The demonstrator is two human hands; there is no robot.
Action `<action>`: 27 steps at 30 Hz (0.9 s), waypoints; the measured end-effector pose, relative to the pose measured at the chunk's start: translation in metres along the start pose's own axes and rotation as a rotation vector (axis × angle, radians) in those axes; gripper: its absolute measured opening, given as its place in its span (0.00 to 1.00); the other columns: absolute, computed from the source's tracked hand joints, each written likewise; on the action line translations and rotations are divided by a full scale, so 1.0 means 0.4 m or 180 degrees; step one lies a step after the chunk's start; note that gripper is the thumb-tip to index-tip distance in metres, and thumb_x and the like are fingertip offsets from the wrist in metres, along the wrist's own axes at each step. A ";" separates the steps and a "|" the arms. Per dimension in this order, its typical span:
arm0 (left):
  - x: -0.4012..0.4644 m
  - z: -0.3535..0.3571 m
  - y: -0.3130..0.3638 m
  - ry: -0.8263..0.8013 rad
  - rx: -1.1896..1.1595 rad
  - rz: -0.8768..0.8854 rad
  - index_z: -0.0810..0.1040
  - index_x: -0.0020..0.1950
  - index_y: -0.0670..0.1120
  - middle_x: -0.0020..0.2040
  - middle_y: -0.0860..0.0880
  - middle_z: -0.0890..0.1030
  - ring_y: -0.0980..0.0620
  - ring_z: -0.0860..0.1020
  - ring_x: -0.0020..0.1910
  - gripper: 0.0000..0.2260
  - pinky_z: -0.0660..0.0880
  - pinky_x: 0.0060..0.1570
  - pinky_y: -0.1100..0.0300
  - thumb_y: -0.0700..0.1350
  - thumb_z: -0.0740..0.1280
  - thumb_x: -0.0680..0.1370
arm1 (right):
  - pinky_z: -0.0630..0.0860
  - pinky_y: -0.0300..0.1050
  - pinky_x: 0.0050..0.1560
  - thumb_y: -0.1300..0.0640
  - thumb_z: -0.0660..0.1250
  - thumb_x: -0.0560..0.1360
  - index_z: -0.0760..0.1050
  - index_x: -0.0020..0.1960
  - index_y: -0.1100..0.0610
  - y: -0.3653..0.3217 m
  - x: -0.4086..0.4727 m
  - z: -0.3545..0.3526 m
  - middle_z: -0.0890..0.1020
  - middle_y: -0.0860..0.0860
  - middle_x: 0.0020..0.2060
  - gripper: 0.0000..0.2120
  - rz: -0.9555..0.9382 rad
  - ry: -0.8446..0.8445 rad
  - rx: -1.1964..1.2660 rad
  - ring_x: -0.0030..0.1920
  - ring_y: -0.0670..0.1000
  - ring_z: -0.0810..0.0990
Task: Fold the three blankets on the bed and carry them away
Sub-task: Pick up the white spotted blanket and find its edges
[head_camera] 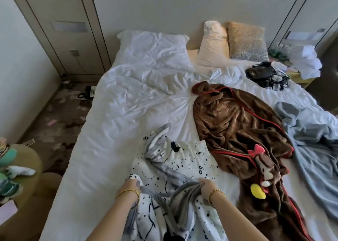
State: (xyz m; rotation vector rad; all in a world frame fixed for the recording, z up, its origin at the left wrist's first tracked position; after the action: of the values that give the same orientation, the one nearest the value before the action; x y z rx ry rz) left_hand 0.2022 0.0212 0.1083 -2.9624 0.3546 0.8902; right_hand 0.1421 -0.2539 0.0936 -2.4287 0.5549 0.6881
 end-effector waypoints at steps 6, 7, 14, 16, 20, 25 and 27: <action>0.068 -0.581 0.016 0.1441 -0.2079 -0.0764 0.70 0.64 0.40 0.62 0.38 0.74 0.40 0.75 0.58 0.16 0.70 0.55 0.52 0.46 0.53 0.81 | 0.69 0.43 0.59 0.64 0.52 0.78 0.61 0.73 0.58 -0.389 0.069 -0.415 0.69 0.54 0.66 0.22 -0.0494 0.1322 0.0770 0.64 0.57 0.71; 0.051 -0.719 0.011 0.1861 -0.2163 -0.0688 0.70 0.64 0.40 0.61 0.39 0.75 0.41 0.75 0.58 0.15 0.70 0.55 0.52 0.45 0.53 0.81 | 0.66 0.44 0.64 0.63 0.51 0.78 0.58 0.74 0.55 -0.473 0.052 -0.520 0.68 0.52 0.66 0.24 -0.0656 0.1574 0.0656 0.65 0.55 0.69; -0.257 -1.285 -0.026 0.4943 -0.2071 0.0075 0.65 0.72 0.49 0.71 0.45 0.66 0.47 0.72 0.64 0.20 0.69 0.57 0.60 0.39 0.54 0.80 | 0.51 0.15 0.58 0.79 0.45 0.62 0.48 0.76 0.63 -0.774 -0.271 -1.027 0.54 0.62 0.71 0.42 -0.2972 0.3762 0.2498 0.68 0.49 0.57; -0.305 -1.293 -0.041 0.5107 -0.1887 0.0073 0.64 0.73 0.51 0.72 0.45 0.64 0.48 0.73 0.62 0.22 0.68 0.52 0.65 0.37 0.54 0.80 | 0.54 0.17 0.60 0.80 0.46 0.65 0.48 0.75 0.66 -0.780 -0.326 -1.019 0.53 0.66 0.71 0.39 -0.3317 0.3866 0.2656 0.67 0.50 0.57; -0.344 -1.213 -0.081 0.4936 -0.1775 0.0045 0.62 0.74 0.51 0.72 0.43 0.64 0.45 0.74 0.61 0.21 0.71 0.53 0.59 0.41 0.55 0.81 | 0.69 0.44 0.59 0.75 0.50 0.69 0.46 0.77 0.55 -0.708 -0.346 -0.921 0.60 0.59 0.72 0.40 -0.2710 0.3860 0.2082 0.64 0.53 0.67; -0.318 -0.973 -0.133 0.4177 -0.2240 -0.0104 0.64 0.73 0.49 0.69 0.43 0.68 0.42 0.73 0.62 0.19 0.71 0.59 0.51 0.46 0.55 0.82 | 0.73 0.46 0.41 0.73 0.52 0.68 0.43 0.76 0.47 -0.569 -0.334 -0.716 0.69 0.57 0.67 0.43 -0.2031 0.3481 0.1582 0.55 0.56 0.74; -0.294 -0.852 -0.155 0.3530 -0.2462 -0.0275 0.69 0.69 0.49 0.63 0.42 0.75 0.40 0.74 0.61 0.17 0.73 0.56 0.50 0.47 0.54 0.81 | 0.75 0.49 0.39 0.73 0.52 0.68 0.43 0.76 0.44 -0.494 -0.324 -0.609 0.68 0.54 0.68 0.43 -0.1587 0.3248 0.1429 0.50 0.56 0.76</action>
State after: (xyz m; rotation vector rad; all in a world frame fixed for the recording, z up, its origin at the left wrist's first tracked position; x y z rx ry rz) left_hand 0.3050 0.0747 0.4551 -3.7917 -0.1877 -0.9510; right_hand 0.2269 -0.2197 0.4204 -2.1821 0.3665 -0.8466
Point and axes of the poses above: each hand's wrist, its own x-axis towards the middle knuckle, its own z-axis out of the palm, y = z × x, the point moved 1 cm from there along x, towards the middle knuckle
